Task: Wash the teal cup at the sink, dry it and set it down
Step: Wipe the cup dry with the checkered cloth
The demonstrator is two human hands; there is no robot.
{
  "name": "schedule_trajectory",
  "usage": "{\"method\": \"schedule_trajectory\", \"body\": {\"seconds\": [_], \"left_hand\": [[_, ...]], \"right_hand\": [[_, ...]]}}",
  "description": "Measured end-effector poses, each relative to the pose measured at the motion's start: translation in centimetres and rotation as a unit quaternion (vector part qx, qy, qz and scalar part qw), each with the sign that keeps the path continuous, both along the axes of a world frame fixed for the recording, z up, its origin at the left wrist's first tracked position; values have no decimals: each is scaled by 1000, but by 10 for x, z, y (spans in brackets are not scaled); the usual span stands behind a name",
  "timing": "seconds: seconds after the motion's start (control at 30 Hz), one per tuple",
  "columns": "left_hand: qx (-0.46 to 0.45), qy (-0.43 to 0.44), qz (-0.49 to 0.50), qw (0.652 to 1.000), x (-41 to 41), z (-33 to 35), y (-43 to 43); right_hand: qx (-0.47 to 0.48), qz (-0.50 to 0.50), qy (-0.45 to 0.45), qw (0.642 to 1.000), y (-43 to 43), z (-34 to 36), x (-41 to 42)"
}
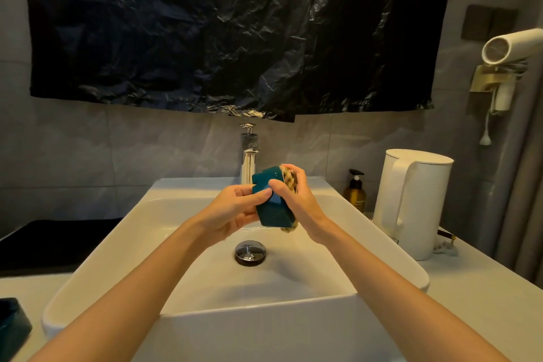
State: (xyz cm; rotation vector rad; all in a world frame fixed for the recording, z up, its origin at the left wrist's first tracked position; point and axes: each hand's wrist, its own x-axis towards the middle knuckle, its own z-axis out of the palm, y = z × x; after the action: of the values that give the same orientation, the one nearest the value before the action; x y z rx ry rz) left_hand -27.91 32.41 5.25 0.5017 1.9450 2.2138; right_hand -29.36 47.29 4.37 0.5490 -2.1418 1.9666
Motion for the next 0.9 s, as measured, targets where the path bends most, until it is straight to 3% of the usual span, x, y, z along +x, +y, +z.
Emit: {"method": "schedule_trajectory", "body": {"seconds": [0.17,0.27,0.33,0.43,0.5,0.57,0.63,0.8,0.83,0.9], "left_hand": [[-19,35,21,999,-4,-1,-2],[-70,68,45,994,-6,-5,-3],[-107,89,57,989,-7,-9,-4],[-150,109,62,981,-6,-12,-4],[-164,111,47,979,-4,-13,-3],[-178,112,26,977,-1,-14,0],[-187,112,18,976,0,-15,3],[-164,112,40,979,-2,-13,-1],[-164,112,36,979,-2,-12,-2],[-167,115,7,979,0,-12,-3]], "right_hand": [[-18,9,20,1000,-2,0,-2],[-35,-20,113,993,-1,-2,-3],[53,-42,253,965,0,-9,-3],[214,-63,410,884,-2,-17,-6],[204,-73,382,898,-5,-15,-12],[130,-103,269,949,-5,-9,-17],[100,-114,197,969,0,-7,-19],[185,-58,390,900,2,-13,-8],[174,-60,369,911,0,-12,-10],[102,-79,244,961,-3,-5,-14]]}}
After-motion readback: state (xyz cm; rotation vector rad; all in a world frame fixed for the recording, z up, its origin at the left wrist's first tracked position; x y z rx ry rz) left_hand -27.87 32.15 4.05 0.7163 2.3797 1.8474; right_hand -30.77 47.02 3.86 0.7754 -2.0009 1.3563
